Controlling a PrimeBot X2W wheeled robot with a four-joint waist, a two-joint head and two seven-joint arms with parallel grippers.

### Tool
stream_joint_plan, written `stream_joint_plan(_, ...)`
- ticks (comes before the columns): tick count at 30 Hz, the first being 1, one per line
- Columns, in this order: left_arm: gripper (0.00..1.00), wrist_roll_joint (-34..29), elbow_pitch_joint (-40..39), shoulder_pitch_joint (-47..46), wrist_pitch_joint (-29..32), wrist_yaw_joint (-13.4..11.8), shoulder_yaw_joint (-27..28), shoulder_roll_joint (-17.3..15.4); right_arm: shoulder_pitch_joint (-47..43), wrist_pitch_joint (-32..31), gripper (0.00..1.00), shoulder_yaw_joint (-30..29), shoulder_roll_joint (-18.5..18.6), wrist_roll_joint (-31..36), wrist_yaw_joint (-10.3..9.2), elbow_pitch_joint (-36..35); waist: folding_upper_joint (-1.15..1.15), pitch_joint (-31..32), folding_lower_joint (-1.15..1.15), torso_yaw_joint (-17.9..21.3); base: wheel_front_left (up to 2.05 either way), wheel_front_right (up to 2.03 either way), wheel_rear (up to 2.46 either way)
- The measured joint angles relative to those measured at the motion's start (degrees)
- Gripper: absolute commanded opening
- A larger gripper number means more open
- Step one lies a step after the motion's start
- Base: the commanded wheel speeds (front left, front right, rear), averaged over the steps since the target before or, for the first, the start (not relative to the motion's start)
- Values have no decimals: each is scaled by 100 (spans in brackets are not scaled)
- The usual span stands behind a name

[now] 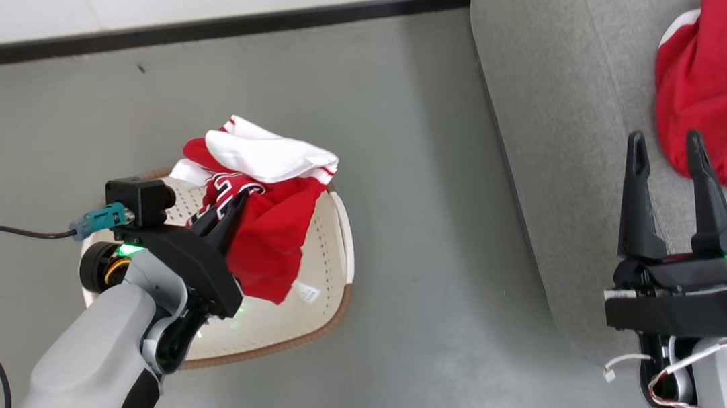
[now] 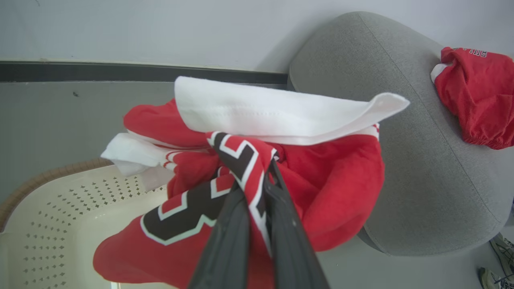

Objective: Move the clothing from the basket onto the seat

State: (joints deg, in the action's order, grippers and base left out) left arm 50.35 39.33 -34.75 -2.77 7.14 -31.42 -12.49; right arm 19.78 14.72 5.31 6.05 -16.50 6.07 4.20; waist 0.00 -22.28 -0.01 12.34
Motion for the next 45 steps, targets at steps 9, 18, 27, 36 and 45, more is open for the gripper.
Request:
stream_joint_plan(9,0,9,-481,8,-326,0,-145,-9,-304,0,100,53,53,-2,34,1,0,595,0,-244,0,0,0)
stream_joint_plan(18,0,-102,-798,7,-519,0,-345,-2,-472,-1,100,293,68,-65,69,92,0,1051,0,-451,0,0,0)
stream_joint_plan(27,0,-119,-1098,16,-700,0,-372,-11,-743,-1,100,454,125,-123,85,137,0,1489,1,-657,0,0,0)
stream_joint_plan(36,0,-163,-1414,120,-747,0,-428,18,-799,-1,100,1450,433,-376,99,168,0,1782,0,-816,0,0,0)
stream_joint_plan(45,0,-361,-1611,-104,-637,-2,-532,44,-721,-1,100,2424,633,-604,99,135,1,1853,1,-1042,0,0,0)
